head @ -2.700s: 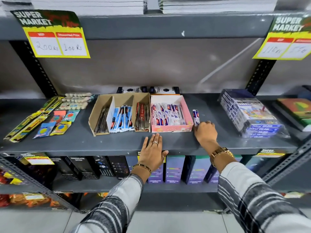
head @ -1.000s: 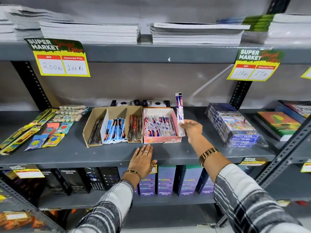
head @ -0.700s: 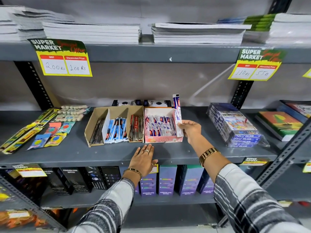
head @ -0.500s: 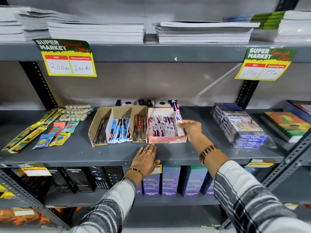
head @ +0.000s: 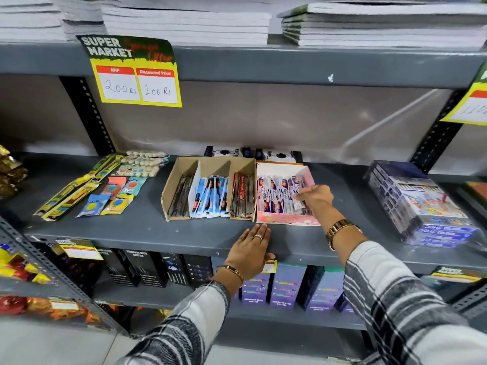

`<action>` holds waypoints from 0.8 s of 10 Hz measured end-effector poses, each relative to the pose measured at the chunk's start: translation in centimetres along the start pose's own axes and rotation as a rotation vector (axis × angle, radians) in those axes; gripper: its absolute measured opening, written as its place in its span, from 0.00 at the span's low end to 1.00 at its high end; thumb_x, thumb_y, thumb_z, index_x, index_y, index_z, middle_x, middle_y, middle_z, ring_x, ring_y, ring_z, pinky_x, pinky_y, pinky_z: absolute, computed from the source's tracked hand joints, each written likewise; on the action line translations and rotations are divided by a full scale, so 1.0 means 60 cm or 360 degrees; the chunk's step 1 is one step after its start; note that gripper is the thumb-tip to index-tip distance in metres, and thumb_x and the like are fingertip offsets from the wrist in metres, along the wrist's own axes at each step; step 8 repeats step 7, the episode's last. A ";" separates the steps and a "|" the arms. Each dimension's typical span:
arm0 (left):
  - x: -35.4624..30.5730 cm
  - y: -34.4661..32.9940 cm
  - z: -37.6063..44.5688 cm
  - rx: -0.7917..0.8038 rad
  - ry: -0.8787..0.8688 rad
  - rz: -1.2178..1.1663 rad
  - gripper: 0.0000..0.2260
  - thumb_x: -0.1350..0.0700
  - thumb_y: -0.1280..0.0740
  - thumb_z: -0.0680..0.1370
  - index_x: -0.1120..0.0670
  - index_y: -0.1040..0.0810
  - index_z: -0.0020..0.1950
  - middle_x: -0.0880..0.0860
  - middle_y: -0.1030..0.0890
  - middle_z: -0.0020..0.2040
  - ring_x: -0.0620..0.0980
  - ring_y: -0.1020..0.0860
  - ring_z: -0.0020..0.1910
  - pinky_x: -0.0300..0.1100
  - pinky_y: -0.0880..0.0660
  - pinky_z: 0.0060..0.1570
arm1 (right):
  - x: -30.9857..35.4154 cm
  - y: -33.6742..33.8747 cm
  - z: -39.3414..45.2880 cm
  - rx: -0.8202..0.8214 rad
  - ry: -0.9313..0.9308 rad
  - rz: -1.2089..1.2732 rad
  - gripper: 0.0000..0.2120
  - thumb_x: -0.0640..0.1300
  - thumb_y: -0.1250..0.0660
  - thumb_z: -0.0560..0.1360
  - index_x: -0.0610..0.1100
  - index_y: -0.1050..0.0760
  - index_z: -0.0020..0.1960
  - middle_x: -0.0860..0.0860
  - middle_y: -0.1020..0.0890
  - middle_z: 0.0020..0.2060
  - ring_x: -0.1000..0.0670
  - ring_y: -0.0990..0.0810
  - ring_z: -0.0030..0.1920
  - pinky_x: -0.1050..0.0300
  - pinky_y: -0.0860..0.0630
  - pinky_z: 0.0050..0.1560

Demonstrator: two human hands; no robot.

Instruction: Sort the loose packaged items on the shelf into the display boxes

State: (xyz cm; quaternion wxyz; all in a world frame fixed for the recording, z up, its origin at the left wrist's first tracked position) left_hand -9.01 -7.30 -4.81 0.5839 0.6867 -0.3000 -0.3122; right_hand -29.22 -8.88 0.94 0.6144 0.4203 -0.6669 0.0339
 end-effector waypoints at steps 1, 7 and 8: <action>0.003 -0.006 0.002 0.0014 -0.0008 0.0035 0.28 0.47 0.52 0.83 0.59 0.58 0.77 0.57 0.55 0.79 0.54 0.56 0.78 0.47 0.57 0.77 | 0.002 -0.013 0.006 -0.0029 0.0039 -0.0224 0.15 0.40 0.23 0.66 0.38 0.18 0.51 0.42 0.17 0.54 0.43 0.19 0.56 0.53 0.23 0.57; -0.002 0.013 -0.003 -0.0018 0.0041 -0.0102 0.28 0.49 0.47 0.83 0.58 0.55 0.77 0.55 0.53 0.80 0.53 0.55 0.79 0.47 0.57 0.77 | 0.083 -0.042 -0.078 -0.0173 0.1226 -0.1434 0.19 0.44 0.41 0.79 0.38 0.31 0.67 0.40 0.26 0.66 0.41 0.30 0.68 0.48 0.36 0.70; -0.002 0.013 -0.003 -0.0018 0.0041 -0.0102 0.28 0.49 0.47 0.83 0.58 0.55 0.77 0.55 0.53 0.80 0.53 0.55 0.79 0.47 0.57 0.77 | 0.083 -0.042 -0.078 -0.0173 0.1226 -0.1434 0.19 0.44 0.41 0.79 0.38 0.31 0.67 0.40 0.26 0.66 0.41 0.30 0.68 0.48 0.36 0.70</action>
Point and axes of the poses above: each hand's wrist, its own z-axis towards the middle knuckle, its own y-axis out of the back of the hand, x = y × z, the point moved 9 cm from there along z, towards the middle knuckle
